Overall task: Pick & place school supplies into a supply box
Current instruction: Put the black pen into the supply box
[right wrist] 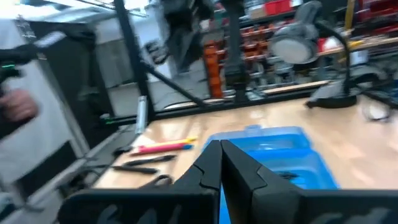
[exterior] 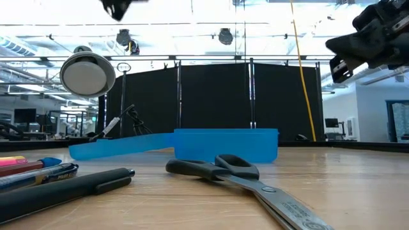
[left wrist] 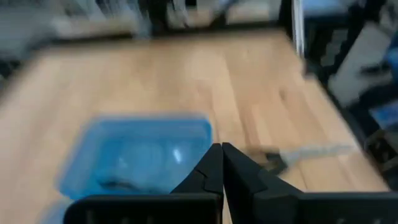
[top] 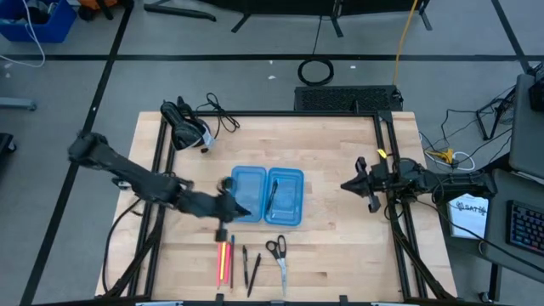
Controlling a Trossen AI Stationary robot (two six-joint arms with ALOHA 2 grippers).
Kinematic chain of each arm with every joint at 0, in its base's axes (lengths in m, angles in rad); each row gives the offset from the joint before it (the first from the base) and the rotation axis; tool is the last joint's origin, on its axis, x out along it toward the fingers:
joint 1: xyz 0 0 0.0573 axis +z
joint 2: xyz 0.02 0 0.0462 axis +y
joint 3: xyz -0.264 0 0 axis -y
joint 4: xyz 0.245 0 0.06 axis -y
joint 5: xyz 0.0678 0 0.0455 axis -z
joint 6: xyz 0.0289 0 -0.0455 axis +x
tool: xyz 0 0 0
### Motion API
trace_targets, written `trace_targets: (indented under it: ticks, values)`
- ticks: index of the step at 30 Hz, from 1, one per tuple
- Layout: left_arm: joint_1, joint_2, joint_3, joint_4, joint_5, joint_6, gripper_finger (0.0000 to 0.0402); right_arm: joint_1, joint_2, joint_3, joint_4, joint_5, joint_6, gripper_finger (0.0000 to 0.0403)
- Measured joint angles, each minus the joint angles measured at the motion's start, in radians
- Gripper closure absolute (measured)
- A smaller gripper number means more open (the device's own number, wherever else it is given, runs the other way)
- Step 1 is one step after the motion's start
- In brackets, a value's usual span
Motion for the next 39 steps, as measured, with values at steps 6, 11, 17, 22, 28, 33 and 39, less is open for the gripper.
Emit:
trace_targets:
  ticks: [6, 11, 17, 22, 28, 33, 39]
  values:
    - [-0.088, -0.299, -0.052, -0.084, -0.221, 0.115, 0.0397, 0.0, 0.007, 0.0, 0.009, -0.013, 0.045, 0.0403]
    - [-0.093, -0.524, -0.244, -0.033, -0.281, 0.075, 0.0398, 0.0, 0.017, 0.0, 0.005, -0.014, 0.015, 0.0403]
    - [-0.086, -0.698, -0.536, 0.246, -0.238, 0.029, 0.0398, 0.0, 0.035, 0.0, 0.015, -0.013, -0.064, 0.0403]
    - [-0.085, -0.728, -0.743, 0.5, -0.264, 0.027, 0.0387, 0.006, 0.075, 0.004, 0.172, -0.003, -0.008, 0.0403]
    - [-0.084, -0.728, -0.82, 0.581, -0.311, 0.009, 0.0388, 0.118, 0.278, 0.113, 0.204, 0.198, -0.009, 0.0402]
    - [-0.084, -0.728, -0.817, 0.582, -0.3, 0.049, 0.0398, 0.263, 0.579, 0.356, 0.23, 0.368, -0.081, 0.0399]
    - [-0.084, -0.728, -0.816, 0.624, -0.3, 0.144, 0.0373, 0.393, 0.996, 0.749, 0.074, 0.584, -0.105, 0.0398]
